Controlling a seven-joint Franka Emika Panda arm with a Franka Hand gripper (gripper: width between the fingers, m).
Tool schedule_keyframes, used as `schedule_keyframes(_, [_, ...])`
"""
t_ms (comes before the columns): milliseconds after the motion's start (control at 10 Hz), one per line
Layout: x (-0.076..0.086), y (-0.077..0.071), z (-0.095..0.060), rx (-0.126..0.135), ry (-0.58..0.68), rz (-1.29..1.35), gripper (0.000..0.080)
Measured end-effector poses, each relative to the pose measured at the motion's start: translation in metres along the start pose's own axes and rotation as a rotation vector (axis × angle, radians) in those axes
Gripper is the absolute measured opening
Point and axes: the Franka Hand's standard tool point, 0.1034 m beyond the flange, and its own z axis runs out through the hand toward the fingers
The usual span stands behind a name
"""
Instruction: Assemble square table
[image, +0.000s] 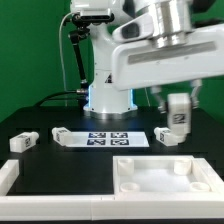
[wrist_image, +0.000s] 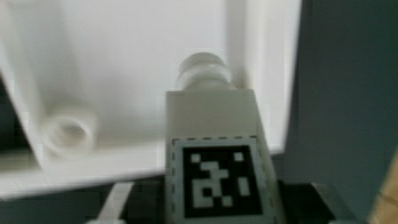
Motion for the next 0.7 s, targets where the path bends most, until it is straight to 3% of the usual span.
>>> schedule_keyframes(100, [0.002,-0.031,0.004,0.022,0.114,-0.022,0.0290])
schedule_keyframes(200, [-0.003,-0.040,0.008,0.043,0.177,-0.015,0.0290])
schedule_keyframes(500, [-0.004,-0.039,0.009,0.048,0.208,-0.027,0.0290])
schedule_keyframes(700, [0.001,-0.036,0.014,0.035,0.237,-0.084,0.0290])
